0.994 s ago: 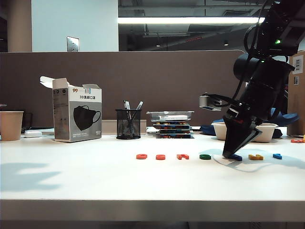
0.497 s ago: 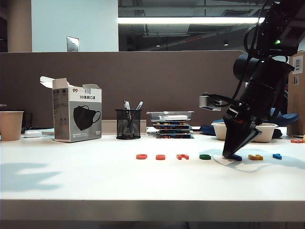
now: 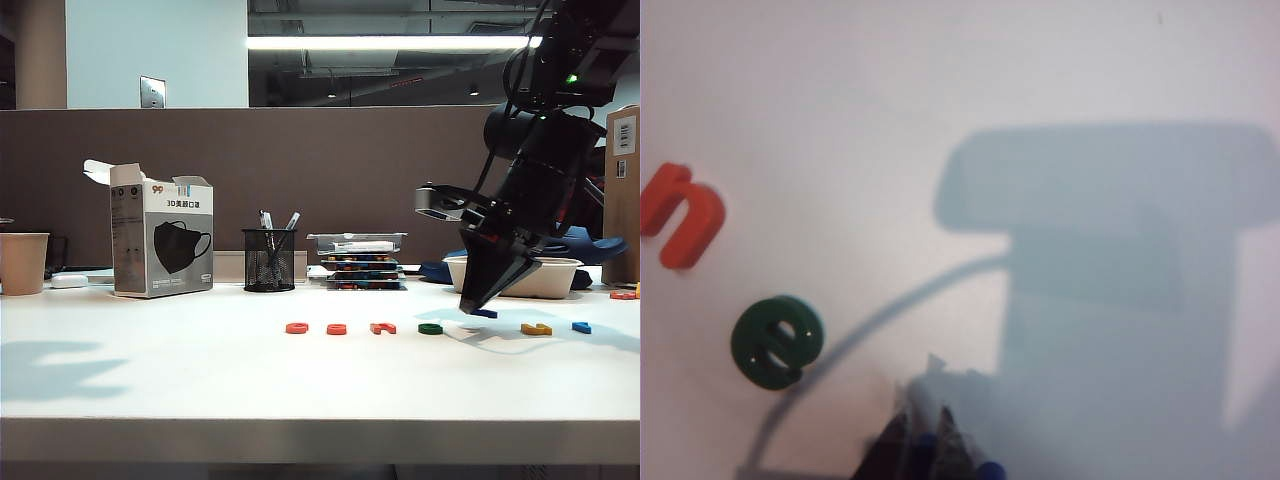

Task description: Select the appropriate letters from the row of letter magnets placed on the table to arrange into the word "yes".

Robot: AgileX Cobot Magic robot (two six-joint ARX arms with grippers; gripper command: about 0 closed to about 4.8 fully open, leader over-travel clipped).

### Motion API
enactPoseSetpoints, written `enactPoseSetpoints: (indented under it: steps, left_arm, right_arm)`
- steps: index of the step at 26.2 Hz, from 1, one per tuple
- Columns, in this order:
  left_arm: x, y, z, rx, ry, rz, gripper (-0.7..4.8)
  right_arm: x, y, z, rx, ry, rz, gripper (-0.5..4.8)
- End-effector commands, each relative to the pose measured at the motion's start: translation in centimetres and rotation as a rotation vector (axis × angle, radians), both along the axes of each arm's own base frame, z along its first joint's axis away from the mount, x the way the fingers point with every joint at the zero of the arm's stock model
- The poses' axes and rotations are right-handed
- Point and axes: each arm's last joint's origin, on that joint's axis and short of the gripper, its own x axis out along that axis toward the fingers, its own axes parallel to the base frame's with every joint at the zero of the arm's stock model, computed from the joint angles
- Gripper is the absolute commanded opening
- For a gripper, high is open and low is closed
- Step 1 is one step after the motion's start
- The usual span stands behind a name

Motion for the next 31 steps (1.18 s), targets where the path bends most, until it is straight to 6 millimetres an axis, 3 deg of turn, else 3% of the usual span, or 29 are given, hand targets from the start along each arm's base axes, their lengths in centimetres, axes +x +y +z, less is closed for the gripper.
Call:
enactPoseSetpoints:
  steps: [1, 13, 21, 25, 31]
  left_arm:
    - [-0.1, 0.0, 0.2, -0.004, -0.014, -0.001, -0.05]
    - [-0.1, 0.0, 0.2, -0.004, -0.014, -0.001, -0.05]
    - [-0.1, 0.0, 0.2, -0.004, -0.014, -0.001, -0.05]
    - [-0.1, 0.0, 0.2, -0.004, -0.014, -0.001, -0.05]
    - [-0.1, 0.0, 0.2, -0.004, -0.014, -0.001, -0.05]
  right_arm:
    - [-0.2, 0.1, 0.5, 0.034, 0.011, -0.003, -0.02]
    - [-1.4, 1.9, 1.3, 0.074, 0.097, -0.035, -0.02]
    - [-2.7, 3.3, 4.1, 0.112, 0.083, -0.094, -0.02]
    - [-3.6, 4.6, 5.3, 0.131, 0.091, -0.132, -0.02]
    - [-4.8, 7.3, 5.5, 0.113, 0.11, -0.148, -0.02]
